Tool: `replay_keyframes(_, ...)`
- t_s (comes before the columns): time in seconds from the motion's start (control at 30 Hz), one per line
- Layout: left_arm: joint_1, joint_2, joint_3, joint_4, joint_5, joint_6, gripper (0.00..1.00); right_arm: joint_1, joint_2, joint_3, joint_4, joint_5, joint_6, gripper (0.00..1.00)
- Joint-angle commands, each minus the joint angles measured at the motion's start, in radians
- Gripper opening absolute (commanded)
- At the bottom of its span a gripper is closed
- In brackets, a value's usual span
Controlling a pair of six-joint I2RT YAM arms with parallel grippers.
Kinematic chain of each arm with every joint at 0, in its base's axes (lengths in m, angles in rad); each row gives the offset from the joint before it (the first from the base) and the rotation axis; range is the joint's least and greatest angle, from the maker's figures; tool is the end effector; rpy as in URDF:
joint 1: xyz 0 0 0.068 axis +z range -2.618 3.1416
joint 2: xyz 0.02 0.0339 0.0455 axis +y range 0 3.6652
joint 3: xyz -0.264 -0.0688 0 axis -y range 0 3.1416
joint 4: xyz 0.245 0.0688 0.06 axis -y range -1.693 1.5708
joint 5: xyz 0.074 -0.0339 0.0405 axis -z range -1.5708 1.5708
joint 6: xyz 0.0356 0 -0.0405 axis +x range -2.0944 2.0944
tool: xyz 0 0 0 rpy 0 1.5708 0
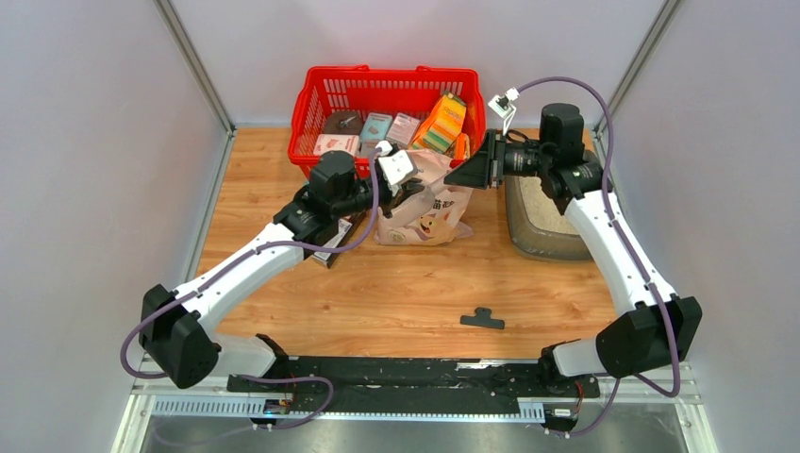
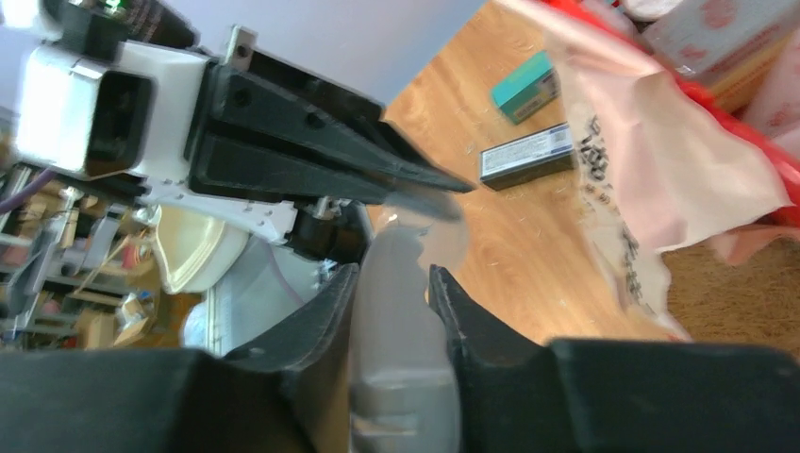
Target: Fill the litter box with clean litter
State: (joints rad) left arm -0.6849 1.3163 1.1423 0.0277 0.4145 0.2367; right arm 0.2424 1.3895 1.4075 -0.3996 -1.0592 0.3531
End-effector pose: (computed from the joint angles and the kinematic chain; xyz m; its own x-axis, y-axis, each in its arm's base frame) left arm 0.2315 -0.2076 0.3701 0.0984 0.1968 -0.9755 0.8893 0.4225 0.1749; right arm 0.2849 0.1024 0.4035 -0.6515 0.0133 -0.7585 -0.7224 0.2946 0.6256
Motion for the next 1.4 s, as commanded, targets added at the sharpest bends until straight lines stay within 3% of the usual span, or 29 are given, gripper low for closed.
replay_keyframes(0.0, 0.002, 0.004, 0.045, 0.040, 0.009, -0.016, 0.01, 0.006, -0.035, 0.002, 0.044, -0.039, 0.000, 0.20)
replay_keyframes(0.03, 0.002, 0.008, 0.048, 0.037, 0.007, -0.013, 0.10, 0.005, -0.034, 0.002, 0.048, -0.039, 0.001, 0.08)
replay_keyframes(0.07, 0.002, 0.008, 0.054, 0.032, -0.009, -0.007, 0.21, 0.005, -0.030, 0.005, 0.051, -0.044, 0.001, 0.04)
replay_keyframes(0.1, 0.004, 0.008, 0.059, 0.017, -0.016, 0.003, 0.38, -0.006, -0.030, 0.010, 0.050, -0.045, 0.003, 0.01)
replay_keyframes(0.2, 0.014, -0.006, 0.079, -0.021, -0.045, 0.052, 0.58, -0.046, -0.023, 0.062, 0.047, -0.050, -0.002, 0.00)
replay_keyframes(0.33, 0.086, -0.043, 0.111, -0.118, -0.016, 0.081, 0.67, -0.124, -0.006, 0.175, 0.005, -0.048, -0.035, 0.00)
replay_keyframes(0.43, 0.163, -0.023, 0.174, -0.228, 0.065, 0.127, 0.68, -0.187, 0.002, 0.251, -0.031, -0.033, -0.071, 0.00)
replay_keyframes(0.6, 0.216, 0.084, 0.329, -0.389, 0.187, 0.240, 0.68, -0.222, -0.026, 0.303, -0.177, 0.094, -0.336, 0.00)
replay_keyframes(0.77, 0.216, 0.204, 0.450, -0.442, 0.282, 0.294, 0.68, -0.230, -0.032, 0.324, -0.222, 0.175, -0.379, 0.00)
replay_keyframes(0.87, 0.214, 0.291, 0.534, -0.521, 0.334, 0.315, 0.67, -0.233, -0.043, 0.327, -0.223, 0.146, -0.439, 0.00)
replay_keyframes(1.03, 0.212, 0.380, 0.583, -0.532, 0.326, 0.345, 0.66, -0.233, -0.060, 0.341, -0.287, 0.246, -0.472, 0.00)
replay_keyframes(1.23, 0.211, 0.400, 0.597, -0.589, 0.328, 0.400, 0.54, -0.232, -0.023, 0.355, -0.409, 0.234, -0.500, 0.00)
replay_keyframes(1.37, 0.209, 0.376, 0.562, -0.597, 0.351, 0.398, 0.29, -0.229, 0.035, 0.418, -0.479, 0.232, -0.558, 0.00)
